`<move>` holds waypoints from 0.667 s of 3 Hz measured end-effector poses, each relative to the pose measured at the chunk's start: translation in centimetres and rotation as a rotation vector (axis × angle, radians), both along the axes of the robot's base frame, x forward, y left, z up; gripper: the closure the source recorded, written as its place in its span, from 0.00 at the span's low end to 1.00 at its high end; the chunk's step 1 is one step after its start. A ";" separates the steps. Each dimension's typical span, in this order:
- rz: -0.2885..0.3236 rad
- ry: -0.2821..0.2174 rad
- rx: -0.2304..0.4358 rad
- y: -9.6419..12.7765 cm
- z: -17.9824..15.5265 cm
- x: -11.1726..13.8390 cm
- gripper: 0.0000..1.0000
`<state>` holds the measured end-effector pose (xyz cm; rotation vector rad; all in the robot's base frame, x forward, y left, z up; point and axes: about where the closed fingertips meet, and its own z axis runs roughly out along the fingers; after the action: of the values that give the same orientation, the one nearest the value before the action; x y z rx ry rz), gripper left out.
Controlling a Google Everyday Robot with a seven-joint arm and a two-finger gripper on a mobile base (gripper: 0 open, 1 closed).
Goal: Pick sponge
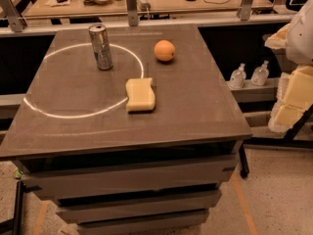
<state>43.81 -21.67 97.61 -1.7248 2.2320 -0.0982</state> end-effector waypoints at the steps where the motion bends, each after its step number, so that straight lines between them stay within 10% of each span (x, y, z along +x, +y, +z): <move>1: 0.000 0.000 0.000 0.0 0.0 0.0 0.00; 2: 0.031 -0.019 0.092 2.4 -0.8 0.3 0.00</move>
Offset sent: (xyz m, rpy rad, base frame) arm 0.0107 0.1651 -0.0324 0.7045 -0.1249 0.2357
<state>44.12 -19.29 96.86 -1.7015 2.1605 -0.0043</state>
